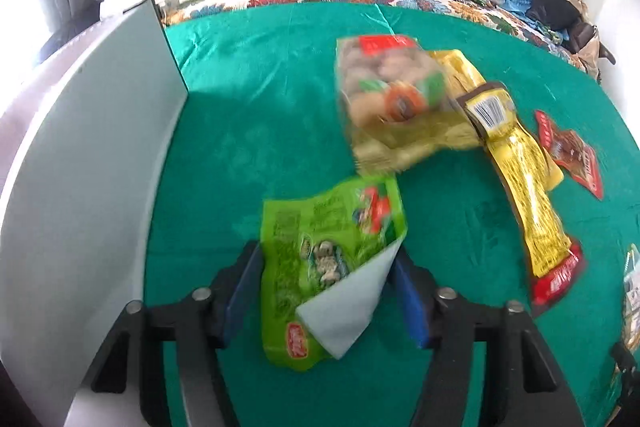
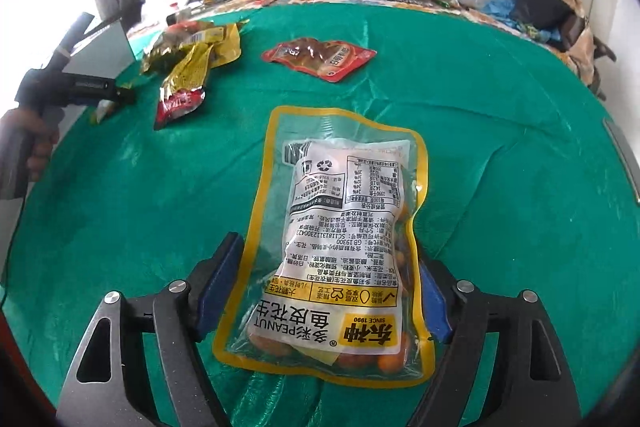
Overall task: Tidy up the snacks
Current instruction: 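Grasp the yellow-bordered peanut pack with the right tool while the left tool approaches the green pickle pack, then close the left tool on the green pickle pack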
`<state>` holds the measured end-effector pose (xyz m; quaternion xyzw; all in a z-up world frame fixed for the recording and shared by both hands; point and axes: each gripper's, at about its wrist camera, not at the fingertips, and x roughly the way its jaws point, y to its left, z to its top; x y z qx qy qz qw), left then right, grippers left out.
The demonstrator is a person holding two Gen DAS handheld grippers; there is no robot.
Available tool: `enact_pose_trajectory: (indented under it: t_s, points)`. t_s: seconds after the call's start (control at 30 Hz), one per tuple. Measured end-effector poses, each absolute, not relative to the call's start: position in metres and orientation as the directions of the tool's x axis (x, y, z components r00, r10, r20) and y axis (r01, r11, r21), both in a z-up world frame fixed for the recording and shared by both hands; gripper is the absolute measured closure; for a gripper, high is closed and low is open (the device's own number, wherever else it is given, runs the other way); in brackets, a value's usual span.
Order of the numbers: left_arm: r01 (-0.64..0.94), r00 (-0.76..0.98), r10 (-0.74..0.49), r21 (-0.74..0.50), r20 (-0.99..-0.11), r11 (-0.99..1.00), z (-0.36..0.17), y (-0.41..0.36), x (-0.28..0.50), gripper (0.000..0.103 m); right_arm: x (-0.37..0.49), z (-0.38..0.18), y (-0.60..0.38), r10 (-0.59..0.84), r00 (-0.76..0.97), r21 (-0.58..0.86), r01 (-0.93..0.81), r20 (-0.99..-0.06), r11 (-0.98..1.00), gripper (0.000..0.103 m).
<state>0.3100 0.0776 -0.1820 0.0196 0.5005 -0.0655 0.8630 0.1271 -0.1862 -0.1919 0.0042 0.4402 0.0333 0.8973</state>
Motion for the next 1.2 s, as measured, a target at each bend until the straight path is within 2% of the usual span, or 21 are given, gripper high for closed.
enact_pose_trajectory:
  t_s: [0.07,0.23,0.37,0.4,0.47,0.6,1.2]
  points:
    - [0.166,0.493,-0.122,-0.045,-0.861,0.985,-0.184,0.072,0.293,0.057,0.126,-0.193,-0.186,0.057,0.610,0.030,-0.055,-0.791,0.998,0.021]
    - [0.272,0.465,-0.200,-0.076,-0.863,0.959,-0.182,0.025,0.212,0.057,0.127,-0.194,-0.183,0.040,0.607,0.010,-0.052,-0.794,0.999,0.021]
    - [0.296,0.491,-0.181,-0.033,-0.852,0.955,-0.180,-0.015,0.157,0.054,0.126,-0.194,-0.184,0.048,0.609,0.020,-0.053,-0.792,0.998,0.021]
    - [0.285,0.507,-0.165,-0.017,-0.846,0.958,-0.181,-0.022,0.149,0.049,0.126,-0.194,-0.184,0.046,0.609,0.018,-0.053,-0.792,0.998,0.021]
    - [0.267,0.517,-0.154,-0.012,-0.842,0.964,-0.184,-0.031,0.147,0.011,0.126,-0.194,-0.184,0.040,0.608,0.011,-0.052,-0.793,0.999,0.021]
    - [0.257,0.519,-0.152,-0.017,-0.841,0.966,-0.191,-0.033,0.157,0.000,0.126,-0.194,-0.184,0.041,0.608,0.012,-0.052,-0.793,0.999,0.021]
    - [0.259,0.554,-0.163,-0.016,-0.817,0.966,-0.197,-0.030,0.179,0.000,0.126,-0.193,-0.184,0.039,0.608,0.010,-0.051,-0.793,0.999,0.020]
